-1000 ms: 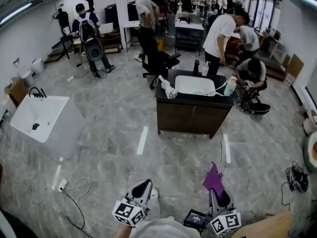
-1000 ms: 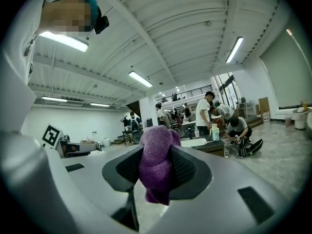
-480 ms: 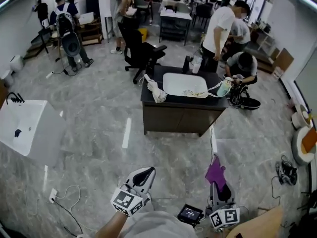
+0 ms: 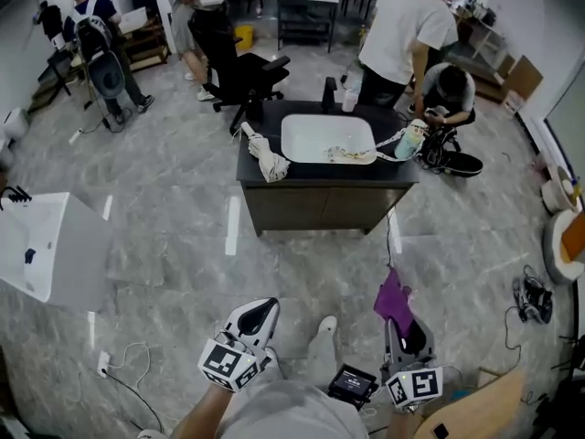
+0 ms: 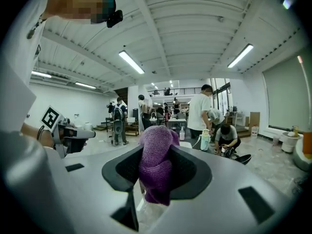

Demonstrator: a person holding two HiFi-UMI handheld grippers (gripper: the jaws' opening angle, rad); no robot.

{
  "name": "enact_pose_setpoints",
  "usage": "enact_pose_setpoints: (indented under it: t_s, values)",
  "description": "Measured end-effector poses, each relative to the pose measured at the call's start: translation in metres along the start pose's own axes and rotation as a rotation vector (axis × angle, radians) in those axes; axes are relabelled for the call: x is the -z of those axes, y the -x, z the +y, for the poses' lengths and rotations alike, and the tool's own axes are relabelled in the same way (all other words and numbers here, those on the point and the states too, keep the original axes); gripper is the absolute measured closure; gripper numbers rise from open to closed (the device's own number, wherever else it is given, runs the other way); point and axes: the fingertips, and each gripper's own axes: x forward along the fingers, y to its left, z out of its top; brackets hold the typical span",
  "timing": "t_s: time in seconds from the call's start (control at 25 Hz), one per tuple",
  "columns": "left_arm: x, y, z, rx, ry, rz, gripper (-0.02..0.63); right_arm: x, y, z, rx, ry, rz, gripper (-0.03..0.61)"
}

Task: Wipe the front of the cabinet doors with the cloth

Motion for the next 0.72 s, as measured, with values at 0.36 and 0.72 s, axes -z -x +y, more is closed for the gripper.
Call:
enact_pose_setpoints:
  t_s: [0.36, 0.72]
  values:
    - [-0.034, -0.119, 0.004, -0.096, -0.03, -0.017, 0.603, -0.007, -0.115, -0.111, -0.158, -0.003, 0.032, 0.428]
    - [-0.035, -0.226, 0.02, -0.14, -0.057, -0.042, 0.603, 0.043, -0.231, -0.173, -0.259, -0.267, 0.087, 0.428]
